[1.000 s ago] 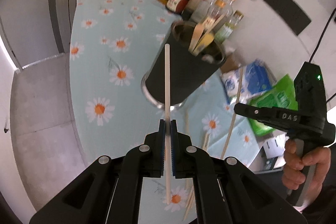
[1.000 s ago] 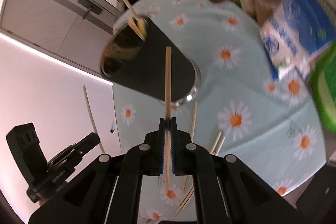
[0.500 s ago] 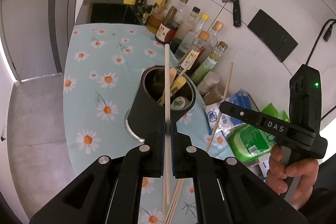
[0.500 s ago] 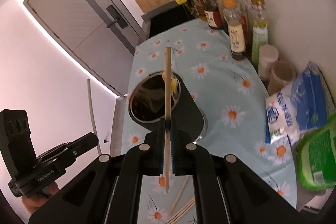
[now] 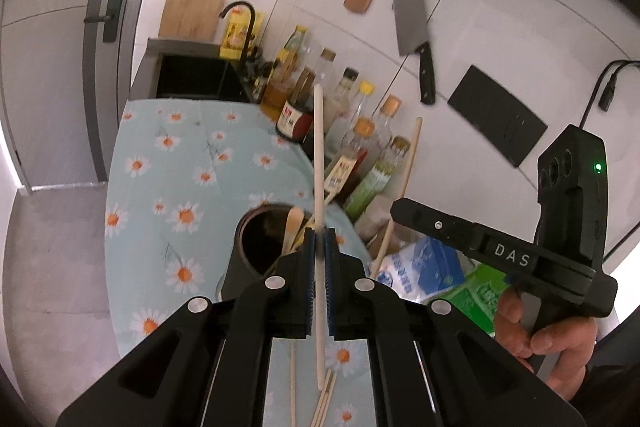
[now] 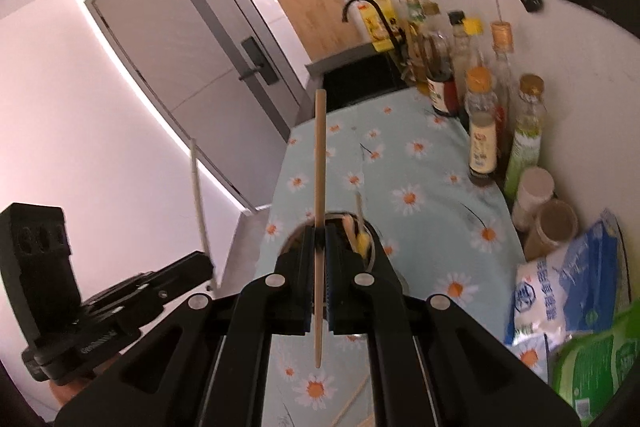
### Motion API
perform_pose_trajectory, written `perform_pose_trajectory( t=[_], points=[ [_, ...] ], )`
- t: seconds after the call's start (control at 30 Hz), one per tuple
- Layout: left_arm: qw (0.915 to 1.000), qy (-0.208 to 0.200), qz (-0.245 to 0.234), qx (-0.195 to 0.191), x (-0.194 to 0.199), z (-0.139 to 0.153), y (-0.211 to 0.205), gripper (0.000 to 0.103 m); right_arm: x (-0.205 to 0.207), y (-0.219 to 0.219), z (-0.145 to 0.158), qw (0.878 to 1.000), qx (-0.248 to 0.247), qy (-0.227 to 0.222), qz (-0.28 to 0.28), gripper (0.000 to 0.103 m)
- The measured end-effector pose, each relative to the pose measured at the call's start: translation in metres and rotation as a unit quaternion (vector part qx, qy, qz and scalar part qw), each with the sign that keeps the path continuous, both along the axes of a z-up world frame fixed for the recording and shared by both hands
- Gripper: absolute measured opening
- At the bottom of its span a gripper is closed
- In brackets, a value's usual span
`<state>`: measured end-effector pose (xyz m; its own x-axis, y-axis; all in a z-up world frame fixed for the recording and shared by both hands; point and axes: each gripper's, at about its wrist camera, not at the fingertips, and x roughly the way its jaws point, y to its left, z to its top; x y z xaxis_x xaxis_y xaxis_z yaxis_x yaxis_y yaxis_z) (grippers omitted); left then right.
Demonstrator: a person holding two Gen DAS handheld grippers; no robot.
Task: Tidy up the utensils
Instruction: 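Lift both held chopsticks and lower them into the black holder, then open both tools to release the chopsticks into the holder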
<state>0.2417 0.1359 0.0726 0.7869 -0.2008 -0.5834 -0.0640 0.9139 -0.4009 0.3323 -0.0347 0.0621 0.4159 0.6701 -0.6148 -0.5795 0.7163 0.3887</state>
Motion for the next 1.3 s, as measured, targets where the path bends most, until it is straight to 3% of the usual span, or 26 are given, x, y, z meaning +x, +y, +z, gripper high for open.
perform_pose_trajectory(
  t=[0.3,0.57,1.0,1.3],
  points=[
    [0.9978,-0.064,0.014,-0.006,0.017,0.015,0.009,0.003,0.006,0.009,0.023,0.995,0.062,-0.075,0.038,0.006],
    [0.9935,-0.110,0.018,-0.020,0.030,0.010,0.021,0.003,0.024,0.017,0.020,0.988,0.095,-0.099,0.068,0.006],
    [0.9820,-0.182,0.050,0.000,0.037,-0.022,0.028,0.004,0.035,0.021,-0.022,0.982,0.102,-0.129,0.098,0.006],
    [0.9810,-0.183,0.050,0.039,0.036,-0.053,0.020,0.004,0.028,0.022,-0.052,0.981,0.072,-0.142,0.109,0.006]
  ],
)
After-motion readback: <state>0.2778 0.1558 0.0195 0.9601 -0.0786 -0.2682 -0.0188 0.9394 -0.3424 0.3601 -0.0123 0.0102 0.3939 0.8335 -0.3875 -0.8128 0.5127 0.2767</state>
